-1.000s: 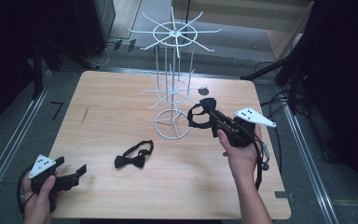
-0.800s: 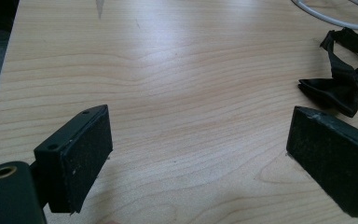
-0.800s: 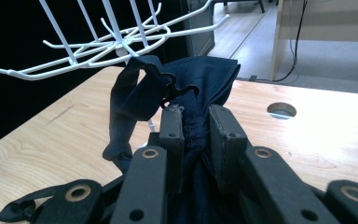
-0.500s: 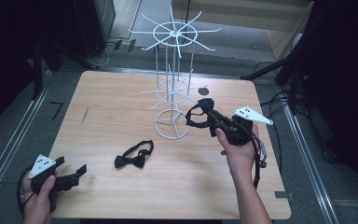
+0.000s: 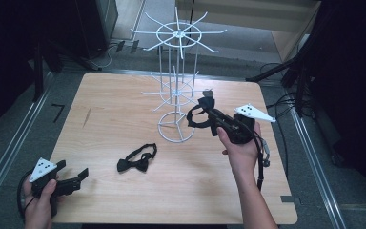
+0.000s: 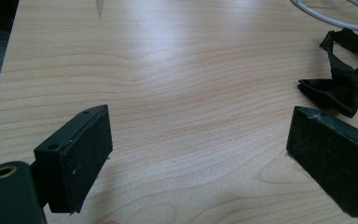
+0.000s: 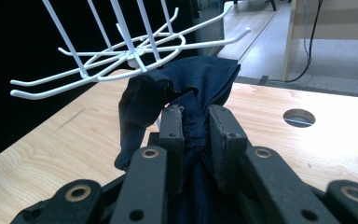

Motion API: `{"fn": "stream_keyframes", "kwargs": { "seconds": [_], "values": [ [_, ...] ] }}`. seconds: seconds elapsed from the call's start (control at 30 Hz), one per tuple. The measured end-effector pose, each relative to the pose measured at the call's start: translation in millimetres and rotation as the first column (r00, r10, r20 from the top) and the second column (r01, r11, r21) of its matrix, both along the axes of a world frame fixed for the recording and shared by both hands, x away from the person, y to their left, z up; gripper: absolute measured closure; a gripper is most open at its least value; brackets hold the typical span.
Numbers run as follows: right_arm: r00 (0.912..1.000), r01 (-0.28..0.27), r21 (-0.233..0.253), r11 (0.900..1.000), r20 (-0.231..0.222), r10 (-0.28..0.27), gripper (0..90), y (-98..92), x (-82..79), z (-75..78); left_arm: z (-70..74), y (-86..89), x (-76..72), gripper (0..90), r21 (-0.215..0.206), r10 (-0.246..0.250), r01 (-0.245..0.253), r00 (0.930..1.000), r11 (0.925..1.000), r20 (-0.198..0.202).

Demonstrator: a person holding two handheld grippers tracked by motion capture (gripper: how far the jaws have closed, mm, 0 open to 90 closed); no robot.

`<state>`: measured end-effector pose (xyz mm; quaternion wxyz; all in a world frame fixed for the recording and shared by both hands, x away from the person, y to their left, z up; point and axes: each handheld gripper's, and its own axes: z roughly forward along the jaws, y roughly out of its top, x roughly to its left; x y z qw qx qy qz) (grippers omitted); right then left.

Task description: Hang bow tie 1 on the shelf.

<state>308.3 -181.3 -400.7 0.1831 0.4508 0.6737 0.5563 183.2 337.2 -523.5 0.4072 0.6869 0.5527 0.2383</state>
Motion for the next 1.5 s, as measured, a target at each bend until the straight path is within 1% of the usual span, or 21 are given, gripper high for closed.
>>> {"fn": "stream_keyframes", "kwargs": {
  "seconds": [0.23, 0.37, 0.5, 0.67, 0.97, 1.13, 1.23, 1.3, 1.4, 1.5],
  "values": [
    [0.9997, -0.011, 0.001, 1.000, -0.020, 0.011, 77.8, 7.3, 5.2, -5.4, 0.0, 0.3, 0.1, 7.4, -0.005, -0.003, 0.003, 1.0000, 1.0000, -0.001],
    [0.9996, -0.016, 0.012, 1.000, -0.022, 0.016, 77.8, 10.0, 6.1, -6.1, 0.0, 0.4, 0.1, 7.4, -0.006, -0.003, 0.003, 1.0000, 1.0000, -0.001],
    [0.9996, -0.014, 0.007, 1.000, -0.025, 0.014, 77.7, 10.2, 7.5, -7.2, 0.0, 0.1, 0.2, 7.4, -0.001, -0.003, 0.003, 1.0000, 1.0000, -0.003],
    [0.9993, -0.015, 0.015, 1.000, -0.034, 0.015, 77.7, 14.3, 10.3, -9.7, 0.0, 0.1, 0.0, 7.3, -0.003, -0.003, 0.003, 1.0000, 1.0000, -0.001],
    [0.9993, -0.003, 0.009, 1.000, -0.036, 0.004, 77.6, 25.7, 18.2, -16.1, -0.1, 0.3, 0.1, 7.4, -0.006, -0.002, 0.002, 1.0000, 1.0000, 0.000],
    [0.9992, 0.004, -0.005, 1.000, -0.040, -0.004, 77.0, 32.6, 21.6, -21.0, -0.1, 0.6, 0.0, 7.3, -0.005, -0.004, 0.004, 1.0000, 1.0000, 0.000],
    [0.9995, 0.002, -0.008, 1.000, -0.032, -0.002, 74.3, 33.2, 21.5, -23.8, -0.1, 0.5, 0.1, 7.4, -0.007, -0.003, 0.003, 1.0000, 1.0000, 0.000],
    [0.9996, 0.007, -0.009, 1.000, -0.028, -0.007, 69.9, 32.2, 20.4, -25.5, -0.1, 0.3, 0.2, 7.4, -0.006, -0.004, 0.004, 1.0000, 1.0000, 0.000],
    [0.9993, 0.008, 0.000, 1.000, -0.037, -0.008, 63.2, 28.3, 18.6, -28.2, -0.1, 0.1, 0.1, 7.3, -0.004, -0.004, 0.004, 1.0000, 1.0000, -0.001],
    [0.9993, 0.011, -0.008, 1.000, -0.036, -0.011, 58.1, 22.8, 14.1, -30.3, -0.2, 0.0, 0.1, 7.4, -0.003, -0.003, 0.003, 1.0000, 1.0000, 0.001]
  ]
}}
